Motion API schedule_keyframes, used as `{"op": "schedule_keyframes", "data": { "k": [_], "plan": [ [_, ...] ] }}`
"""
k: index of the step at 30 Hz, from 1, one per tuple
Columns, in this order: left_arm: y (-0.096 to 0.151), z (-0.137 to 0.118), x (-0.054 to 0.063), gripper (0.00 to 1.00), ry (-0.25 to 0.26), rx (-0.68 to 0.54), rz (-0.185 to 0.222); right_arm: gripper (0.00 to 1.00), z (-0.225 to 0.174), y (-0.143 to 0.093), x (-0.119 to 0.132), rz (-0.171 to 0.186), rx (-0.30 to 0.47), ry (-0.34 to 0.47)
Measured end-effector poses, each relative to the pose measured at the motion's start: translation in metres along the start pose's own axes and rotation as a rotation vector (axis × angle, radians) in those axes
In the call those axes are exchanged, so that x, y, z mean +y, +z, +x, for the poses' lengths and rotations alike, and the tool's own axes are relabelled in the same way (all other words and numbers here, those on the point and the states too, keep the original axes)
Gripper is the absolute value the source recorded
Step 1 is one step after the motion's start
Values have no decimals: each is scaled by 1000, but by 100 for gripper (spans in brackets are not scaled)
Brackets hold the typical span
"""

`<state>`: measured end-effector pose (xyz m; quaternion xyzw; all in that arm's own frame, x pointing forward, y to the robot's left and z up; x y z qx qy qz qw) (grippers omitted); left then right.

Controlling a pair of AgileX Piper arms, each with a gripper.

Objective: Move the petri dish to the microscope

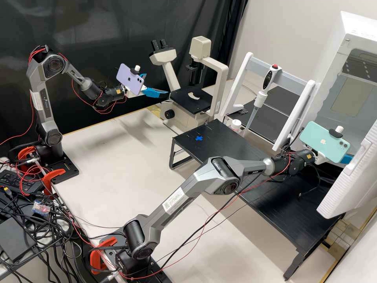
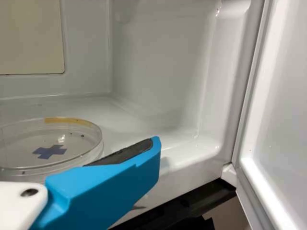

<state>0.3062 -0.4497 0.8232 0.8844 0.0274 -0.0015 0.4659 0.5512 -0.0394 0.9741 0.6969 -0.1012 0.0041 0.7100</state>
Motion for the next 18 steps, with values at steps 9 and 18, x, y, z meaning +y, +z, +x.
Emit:
{"op": "schedule_keyframes", "data": {
  "k": [9,18],
  "plan": [
    [0,0,0,100,0,0,0,0,1,-2,-1,-19,7,-30],
    [0,0,0,100,0,0,0,0,1,-2,-1,-15,7,-31]
  ]
}}
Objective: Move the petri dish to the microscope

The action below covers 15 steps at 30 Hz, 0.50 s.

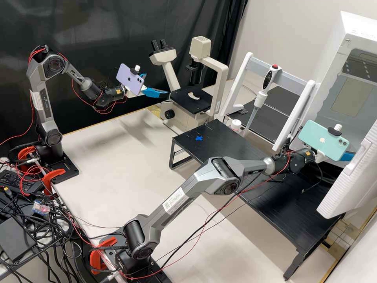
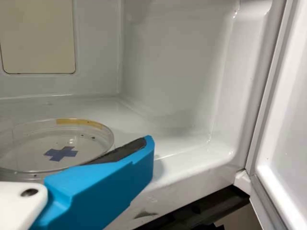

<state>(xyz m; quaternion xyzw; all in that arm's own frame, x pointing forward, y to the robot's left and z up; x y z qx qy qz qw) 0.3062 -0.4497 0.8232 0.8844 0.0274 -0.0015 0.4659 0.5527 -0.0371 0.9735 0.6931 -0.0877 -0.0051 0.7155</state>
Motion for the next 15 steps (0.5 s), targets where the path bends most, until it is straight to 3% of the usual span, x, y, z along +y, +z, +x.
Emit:
{"op": "schedule_keyframes", "data": {
  "k": [10,15],
  "plan": [
    [0,0,0,100,0,0,0,0,0,0,0,-1,0,0],
    [0,0,0,100,0,0,0,0,0,2,-1,16,-5,-2]
  ]
}}
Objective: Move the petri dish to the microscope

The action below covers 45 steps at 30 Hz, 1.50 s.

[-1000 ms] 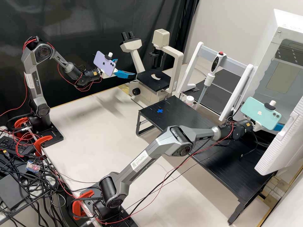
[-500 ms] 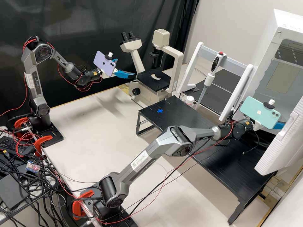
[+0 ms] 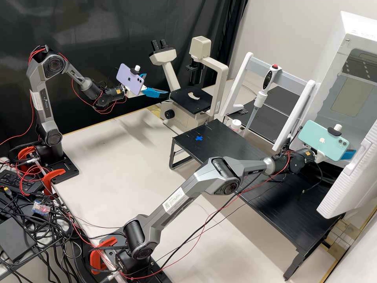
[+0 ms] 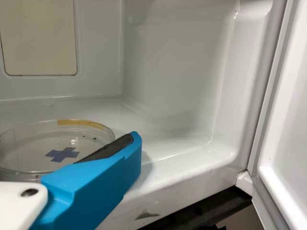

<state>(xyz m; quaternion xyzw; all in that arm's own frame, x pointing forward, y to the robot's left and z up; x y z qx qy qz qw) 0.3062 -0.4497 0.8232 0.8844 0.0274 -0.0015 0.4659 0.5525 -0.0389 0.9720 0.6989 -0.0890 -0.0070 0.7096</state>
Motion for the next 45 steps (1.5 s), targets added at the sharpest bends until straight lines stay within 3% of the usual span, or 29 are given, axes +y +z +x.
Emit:
{"op": "schedule_keyframes", "data": {
  "k": [9,25,37,44,45],
  "plan": [
    [0,0,0,100,0,0,0,0,-1,7,-6,47,-10,-10],
    [0,0,0,100,0,0,0,0,-21,10,1,57,11,-22],
    [0,0,0,100,0,0,0,0,-69,17,28,70,33,-4],
    [0,0,0,100,0,0,0,0,-106,15,28,93,65,-1],
    [0,0,0,100,0,0,0,0,-111,14,27,83,72,1]
  ]
}}
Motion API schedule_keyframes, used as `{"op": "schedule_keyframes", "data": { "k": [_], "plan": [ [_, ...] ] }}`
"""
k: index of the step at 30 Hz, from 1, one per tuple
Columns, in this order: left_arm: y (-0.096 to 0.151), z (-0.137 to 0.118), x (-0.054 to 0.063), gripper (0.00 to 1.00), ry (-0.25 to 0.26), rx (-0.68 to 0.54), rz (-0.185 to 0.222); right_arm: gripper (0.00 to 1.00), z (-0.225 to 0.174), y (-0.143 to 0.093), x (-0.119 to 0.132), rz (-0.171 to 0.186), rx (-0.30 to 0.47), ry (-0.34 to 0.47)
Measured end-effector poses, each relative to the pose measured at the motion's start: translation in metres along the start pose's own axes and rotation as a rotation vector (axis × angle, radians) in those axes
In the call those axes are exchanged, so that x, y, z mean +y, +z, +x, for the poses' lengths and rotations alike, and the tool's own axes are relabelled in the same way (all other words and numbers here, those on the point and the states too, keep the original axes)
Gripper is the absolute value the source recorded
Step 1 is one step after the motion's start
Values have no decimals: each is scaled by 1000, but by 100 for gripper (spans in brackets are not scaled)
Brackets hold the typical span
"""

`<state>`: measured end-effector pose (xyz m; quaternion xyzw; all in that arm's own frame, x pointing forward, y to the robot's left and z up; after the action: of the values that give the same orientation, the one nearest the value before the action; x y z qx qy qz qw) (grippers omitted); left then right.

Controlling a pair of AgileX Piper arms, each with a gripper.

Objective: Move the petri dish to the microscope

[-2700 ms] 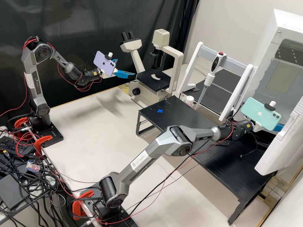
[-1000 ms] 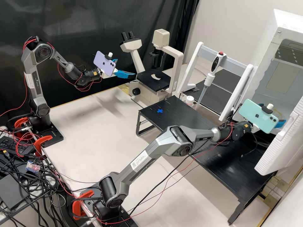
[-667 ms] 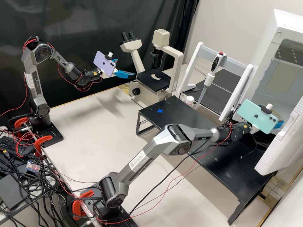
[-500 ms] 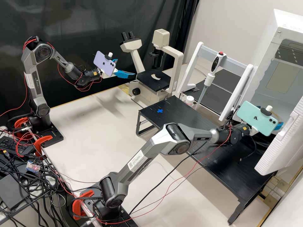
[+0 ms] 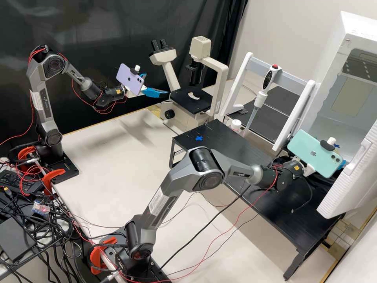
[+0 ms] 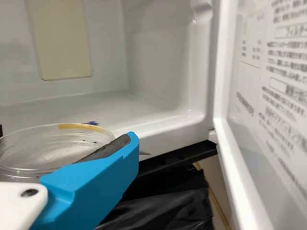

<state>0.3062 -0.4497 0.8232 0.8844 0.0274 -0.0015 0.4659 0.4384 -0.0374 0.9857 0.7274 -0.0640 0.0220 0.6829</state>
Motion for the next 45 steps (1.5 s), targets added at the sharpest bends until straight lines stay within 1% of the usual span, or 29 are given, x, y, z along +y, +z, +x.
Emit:
{"op": "schedule_keyframes", "data": {
  "k": [1,2,4,9,10,13,16,17,18,19,21,24,28,30,32,36,37,40,45],
  "plan": [
    [0,0,0,100,0,0,0,0,-7,-3,-1,-3,16,7],
    [0,0,0,100,0,0,0,0,-15,-7,0,-16,37,19],
    [0,0,0,100,0,0,0,0,-27,-9,-2,-15,50,35],
    [0,0,0,100,0,0,0,0,-70,-22,-2,-12,124,97],
    [0,0,0,100,0,0,0,0,-78,-24,-4,-2,135,102],
    [0,0,0,100,0,0,0,0,-106,-34,-11,-5,199,115],
    [0,0,0,100,0,0,0,0,-130,-46,-23,-18,255,111],
    [0,0,0,100,0,0,0,0,-138,-54,-28,-30,287,106],
    [0,0,0,100,0,0,0,0,-145,-58,-35,-33,306,96],
    [0,0,0,100,0,0,0,0,-151,-67,-42,-46,335,81],
    [0,0,0,100,0,0,0,0,-162,-77,-57,-62,374,46],
    [0,0,0,100,0,0,0,0,-175,-94,-82,-97,432,-20],
    [0,0,0,100,0,0,0,0,-189,-115,-110,-133,516,-105],
    [0,0,0,100,0,0,0,0,-194,-127,-124,-146,568,-145],
    [0,0,0,100,0,0,0,0,-197,-135,-133,-149,595,-172],
    [0,0,0,100,0,0,0,0,-206,-158,-162,-163,657,-263],
    [0,0,0,100,0,0,0,0,-205,-161,-164,-169,661,-269],
    [0,0,0,100,0,0,0,0,-205,-180,-186,-185,688,-323],
    [0,0,0,100,0,0,0,0,-195,-200,-220,-194,679,-391]
  ]
}}
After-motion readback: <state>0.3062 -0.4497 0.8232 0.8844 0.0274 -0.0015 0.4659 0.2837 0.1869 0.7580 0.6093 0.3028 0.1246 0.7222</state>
